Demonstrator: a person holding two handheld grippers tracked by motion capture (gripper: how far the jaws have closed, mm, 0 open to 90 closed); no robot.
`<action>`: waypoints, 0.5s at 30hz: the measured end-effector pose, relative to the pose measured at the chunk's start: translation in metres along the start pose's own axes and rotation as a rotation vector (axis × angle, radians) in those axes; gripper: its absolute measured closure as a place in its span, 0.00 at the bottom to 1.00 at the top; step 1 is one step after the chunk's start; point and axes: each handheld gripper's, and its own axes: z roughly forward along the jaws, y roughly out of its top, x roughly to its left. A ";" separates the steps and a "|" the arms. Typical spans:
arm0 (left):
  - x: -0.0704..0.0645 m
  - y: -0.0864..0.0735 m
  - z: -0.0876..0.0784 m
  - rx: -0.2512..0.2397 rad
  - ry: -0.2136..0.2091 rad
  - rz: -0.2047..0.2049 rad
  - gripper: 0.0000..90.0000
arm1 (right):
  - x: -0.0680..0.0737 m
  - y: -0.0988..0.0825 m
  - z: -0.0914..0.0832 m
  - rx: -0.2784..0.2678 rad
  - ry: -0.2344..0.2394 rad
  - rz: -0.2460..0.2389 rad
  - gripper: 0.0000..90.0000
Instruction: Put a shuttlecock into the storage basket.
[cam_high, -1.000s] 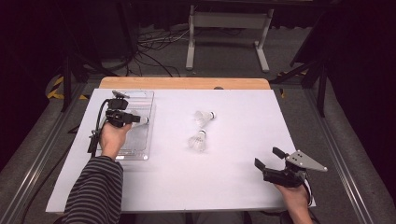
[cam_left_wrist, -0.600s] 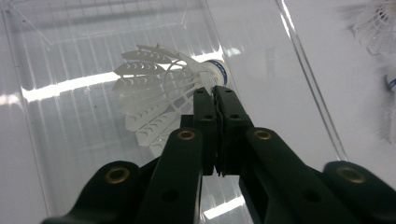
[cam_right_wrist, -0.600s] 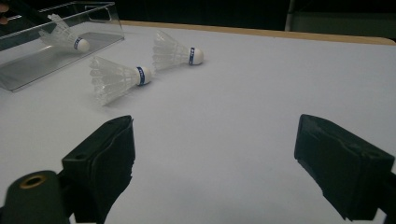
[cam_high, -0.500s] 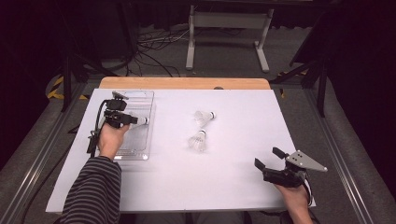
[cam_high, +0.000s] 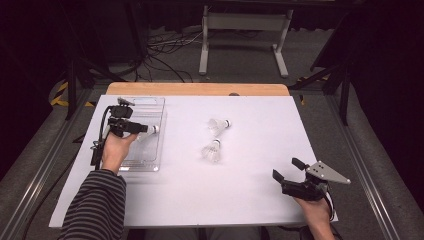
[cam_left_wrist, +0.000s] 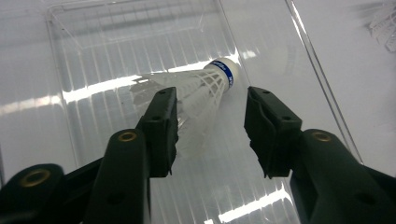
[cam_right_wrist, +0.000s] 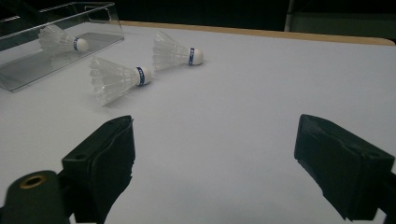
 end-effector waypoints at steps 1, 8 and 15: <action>0.000 0.000 -0.001 -0.002 0.002 0.000 0.57 | 0.000 0.000 0.000 0.000 0.000 0.000 0.15; -0.002 -0.002 -0.006 -0.022 0.010 0.013 0.49 | 0.000 0.000 0.000 0.000 -0.001 0.003 0.15; -0.006 -0.005 -0.016 -0.061 0.009 0.032 0.45 | 0.000 0.000 0.000 -0.001 -0.002 0.004 0.14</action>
